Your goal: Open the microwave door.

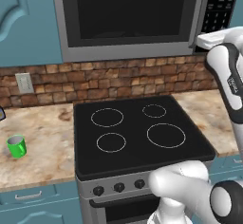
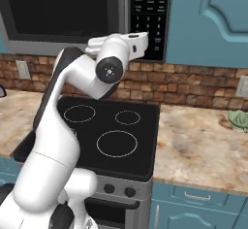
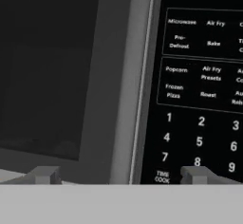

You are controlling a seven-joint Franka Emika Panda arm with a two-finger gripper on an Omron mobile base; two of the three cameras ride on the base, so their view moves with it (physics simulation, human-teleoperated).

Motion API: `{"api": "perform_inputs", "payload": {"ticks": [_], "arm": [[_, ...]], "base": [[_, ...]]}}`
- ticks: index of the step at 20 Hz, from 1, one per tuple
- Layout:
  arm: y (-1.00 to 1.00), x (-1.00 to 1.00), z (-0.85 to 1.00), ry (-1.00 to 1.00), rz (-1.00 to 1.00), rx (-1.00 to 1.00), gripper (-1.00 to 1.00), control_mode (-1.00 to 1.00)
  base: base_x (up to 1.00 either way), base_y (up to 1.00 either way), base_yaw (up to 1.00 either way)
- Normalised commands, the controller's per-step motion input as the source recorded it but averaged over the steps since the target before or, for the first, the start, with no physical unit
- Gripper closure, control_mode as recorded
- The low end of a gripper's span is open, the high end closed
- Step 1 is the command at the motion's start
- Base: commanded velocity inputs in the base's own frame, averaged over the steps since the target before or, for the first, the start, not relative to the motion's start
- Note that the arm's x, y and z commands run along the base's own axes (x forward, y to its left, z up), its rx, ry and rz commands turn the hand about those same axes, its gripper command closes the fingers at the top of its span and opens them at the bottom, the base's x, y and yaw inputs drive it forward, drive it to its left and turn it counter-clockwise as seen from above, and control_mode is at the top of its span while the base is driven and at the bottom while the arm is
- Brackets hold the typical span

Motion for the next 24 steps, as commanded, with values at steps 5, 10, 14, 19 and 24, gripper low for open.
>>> {"api": "perform_inputs", "payload": {"ticks": [5, 10, 14, 19, 24], "arm": [[0.00, 0.49, 0.01, 0.06, 0.00, 0.00, -1.00, -1.00], [0.00, 0.52, 0.00, 0.07, 0.00, 0.00, -1.00, -1.00], [0.00, 0.53, 0.00, 0.07, 0.00, 0.00, -1.00, -1.00], [0.00, 0.47, 0.00, 0.05, 0.00, 0.00, 1.00, -1.00], [0.00, 0.12, 0.00, 0.00, 0.00, 0.00, 1.00, -1.00]], "base": [[0.00, 0.00, 0.00], [0.00, 0.00, 0.00], [0.00, 0.00, 0.00], [0.00, 0.00, 0.00], [0.00, 0.00, 0.00]]}}
